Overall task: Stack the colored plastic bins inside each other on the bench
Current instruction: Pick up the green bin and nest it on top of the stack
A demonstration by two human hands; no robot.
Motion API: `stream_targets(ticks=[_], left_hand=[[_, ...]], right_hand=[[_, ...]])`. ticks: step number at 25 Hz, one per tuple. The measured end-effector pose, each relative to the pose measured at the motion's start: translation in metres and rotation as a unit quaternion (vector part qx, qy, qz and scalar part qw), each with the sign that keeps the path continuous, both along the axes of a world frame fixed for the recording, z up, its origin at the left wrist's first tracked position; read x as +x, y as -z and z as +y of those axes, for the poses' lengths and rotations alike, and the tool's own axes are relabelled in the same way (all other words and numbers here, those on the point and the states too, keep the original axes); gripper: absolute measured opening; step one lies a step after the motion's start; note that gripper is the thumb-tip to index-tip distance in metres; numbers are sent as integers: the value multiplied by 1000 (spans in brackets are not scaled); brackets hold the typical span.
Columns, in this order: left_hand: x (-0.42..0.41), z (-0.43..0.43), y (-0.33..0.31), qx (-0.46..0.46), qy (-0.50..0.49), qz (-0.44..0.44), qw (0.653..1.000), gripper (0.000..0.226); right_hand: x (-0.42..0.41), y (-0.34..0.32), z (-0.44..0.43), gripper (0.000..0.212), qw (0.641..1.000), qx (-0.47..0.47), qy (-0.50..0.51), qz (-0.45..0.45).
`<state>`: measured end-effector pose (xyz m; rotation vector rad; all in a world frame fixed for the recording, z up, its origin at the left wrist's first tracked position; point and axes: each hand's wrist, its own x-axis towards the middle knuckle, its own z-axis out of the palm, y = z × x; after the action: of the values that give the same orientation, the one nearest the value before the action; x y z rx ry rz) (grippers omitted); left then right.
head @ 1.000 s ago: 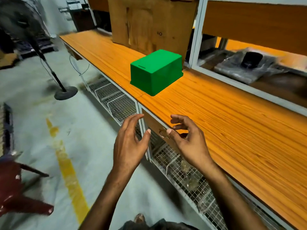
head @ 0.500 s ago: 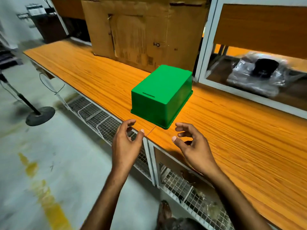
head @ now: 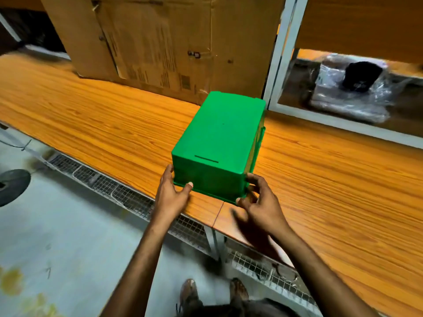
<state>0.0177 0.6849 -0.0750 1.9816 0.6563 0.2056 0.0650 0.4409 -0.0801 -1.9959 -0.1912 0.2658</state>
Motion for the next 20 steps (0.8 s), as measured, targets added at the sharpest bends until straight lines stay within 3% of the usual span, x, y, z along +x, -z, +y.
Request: stream_targets(ticks=[2, 6, 9, 12, 17, 20], left_hand=[[12, 12, 11, -8, 31, -5, 999, 89], [28, 30, -11, -4, 81, -120, 989, 76], [52, 47, -44, -37, 112, -201, 972, 63], [67, 57, -67, -72, 148, -218, 962, 49], [69, 68, -95, -114, 222, -218, 943, 71], [82, 65, -132, -147, 223, -281, 922, 67]], right_hand=[[-2, -2, 10, 76, 999, 5, 32, 1], [0, -30, 24, 83, 994, 26, 98, -50], [9, -63, 37, 70, 982, 103, 140, -78], [17, -84, 48, 60, 971, 151, 168, -80], [21, -115, 41, 89, 974, 150, 133, -105], [33, -150, 34, 95, 968, 126, 120, -180]])
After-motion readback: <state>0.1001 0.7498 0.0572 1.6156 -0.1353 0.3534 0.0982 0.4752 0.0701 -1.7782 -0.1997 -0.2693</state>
